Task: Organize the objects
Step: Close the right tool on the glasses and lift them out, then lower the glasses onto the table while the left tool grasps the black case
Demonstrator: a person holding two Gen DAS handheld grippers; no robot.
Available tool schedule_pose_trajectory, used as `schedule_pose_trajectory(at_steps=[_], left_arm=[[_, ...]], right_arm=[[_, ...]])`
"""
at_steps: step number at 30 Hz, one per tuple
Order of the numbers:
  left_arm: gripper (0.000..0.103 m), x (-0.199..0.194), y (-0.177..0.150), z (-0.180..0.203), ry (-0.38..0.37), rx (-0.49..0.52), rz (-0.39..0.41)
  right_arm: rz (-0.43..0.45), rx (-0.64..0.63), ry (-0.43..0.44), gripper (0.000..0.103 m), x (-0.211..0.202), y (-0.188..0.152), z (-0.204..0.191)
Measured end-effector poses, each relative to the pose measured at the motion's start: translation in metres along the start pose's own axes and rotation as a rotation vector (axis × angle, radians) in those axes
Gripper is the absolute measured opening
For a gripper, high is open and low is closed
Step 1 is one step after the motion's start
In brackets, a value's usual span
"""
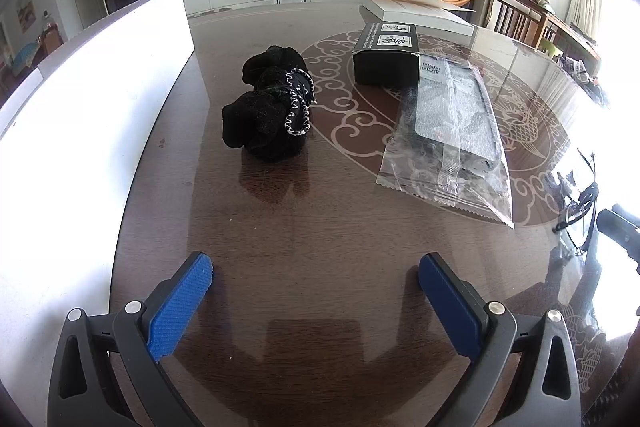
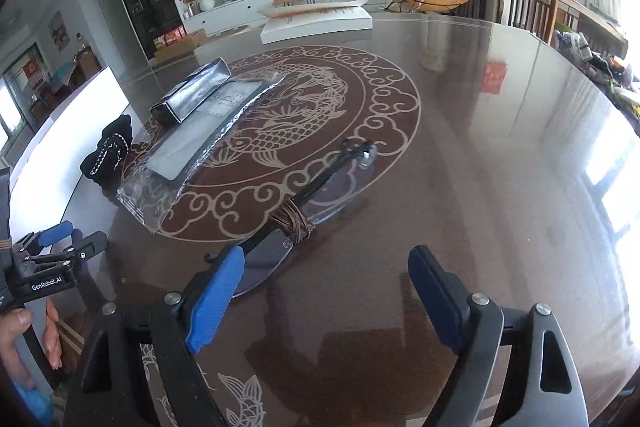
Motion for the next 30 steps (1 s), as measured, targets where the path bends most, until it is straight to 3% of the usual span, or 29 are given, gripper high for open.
schedule_pose_trajectory(at_steps=[3,8,16,22,25,28,30], left_arm=[[0.103,0.000,0.000,0.000,0.000,0.000,0.000],[0.103,0.000,0.000,0.000,0.000,0.000,0.000],[0.103,0.000,0.000,0.000,0.000,0.000,0.000],[0.103,0.000,0.000,0.000,0.000,0.000,0.000],[0.103,0.000,0.000,0.000,0.000,0.000,0.000],[0.103,0.000,0.000,0.000,0.000,0.000,0.000],[0.103,0.000,0.000,0.000,0.000,0.000,0.000]], right_arm=[[0.048,-0.017,0.000,0.085,-0.005,0.005,-0.006],[0.039,0.092,0.051,0.085,-0.014,-0.004,0.015],[-0.083,0.228,0.220,0.085,0.002,0.005,-0.011],[-0.058,0.260,0.192,0.085,0.031,0.040,-0.009],[-0.073,0.218,0.151,0.085,0.032,0.043,-0.019],[-0.067,0.127,0.019,0.085,0.033,0.032,-0.031],[-0.042,0.119,-0.023,0.084,0.033,0.026,-0.031]])
Point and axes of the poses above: each gripper's, at about its wrist camera, not at the fingertips, and x roughly the way its jaws point, z to its right, y to its top, the point moved 6 cm from there along x, roughly the way its jaws point, and after that the axes turned 10 degrees about -y, right-handed, at the moved point
